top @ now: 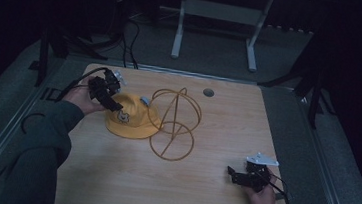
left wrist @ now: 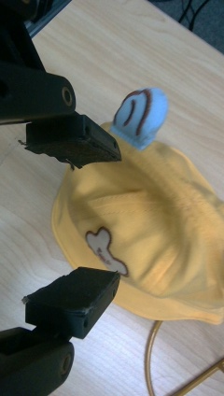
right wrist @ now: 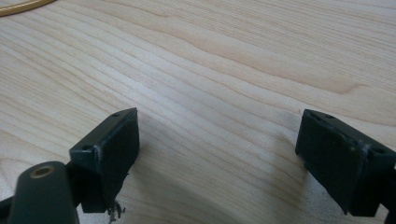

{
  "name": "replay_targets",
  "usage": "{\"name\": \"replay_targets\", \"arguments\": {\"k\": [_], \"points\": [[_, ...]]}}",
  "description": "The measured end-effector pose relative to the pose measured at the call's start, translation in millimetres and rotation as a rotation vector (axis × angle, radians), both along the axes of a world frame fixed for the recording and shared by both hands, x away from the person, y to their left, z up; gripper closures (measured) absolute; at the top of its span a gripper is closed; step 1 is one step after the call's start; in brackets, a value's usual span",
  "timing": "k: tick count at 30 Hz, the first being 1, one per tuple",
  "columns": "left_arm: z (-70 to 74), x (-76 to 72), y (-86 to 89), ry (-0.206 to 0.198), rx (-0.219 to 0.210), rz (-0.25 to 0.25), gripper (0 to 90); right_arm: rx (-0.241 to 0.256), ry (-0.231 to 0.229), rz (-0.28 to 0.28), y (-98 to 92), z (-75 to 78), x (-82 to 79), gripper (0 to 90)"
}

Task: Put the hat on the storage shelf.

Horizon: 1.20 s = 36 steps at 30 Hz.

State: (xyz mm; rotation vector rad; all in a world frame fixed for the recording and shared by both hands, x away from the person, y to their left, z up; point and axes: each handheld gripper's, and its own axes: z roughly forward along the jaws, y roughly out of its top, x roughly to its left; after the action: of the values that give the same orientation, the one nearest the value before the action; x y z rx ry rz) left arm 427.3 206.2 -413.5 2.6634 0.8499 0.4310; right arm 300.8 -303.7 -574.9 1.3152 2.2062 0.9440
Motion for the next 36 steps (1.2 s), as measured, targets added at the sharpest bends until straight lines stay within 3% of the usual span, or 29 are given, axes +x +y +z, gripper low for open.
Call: {"name": "replay_targets", "arguments": {"k": [19,27,34,36], "points": [[4.5,26.6,-21.1,-0.004,0.029,-0.002,38.8,0.000,0.000,0.001,-0.1,0.0,0.0,13.6],[-3.0,37.9,-36.6,0.043,0.075,-0.037,40.6,-0.001,-0.001,0.002,-0.2,0.0,0.1,13.6],[-11.2,46.8,-40.4,0.089,0.073,-0.029,46.3,0.000,0.000,0.001,0.0,0.0,0.0,13.5],[-19.1,49.5,-44.0,0.106,0.107,-0.033,48.9,0.001,0.000,0.001,0.0,0.0,0.0,13.5]]}}
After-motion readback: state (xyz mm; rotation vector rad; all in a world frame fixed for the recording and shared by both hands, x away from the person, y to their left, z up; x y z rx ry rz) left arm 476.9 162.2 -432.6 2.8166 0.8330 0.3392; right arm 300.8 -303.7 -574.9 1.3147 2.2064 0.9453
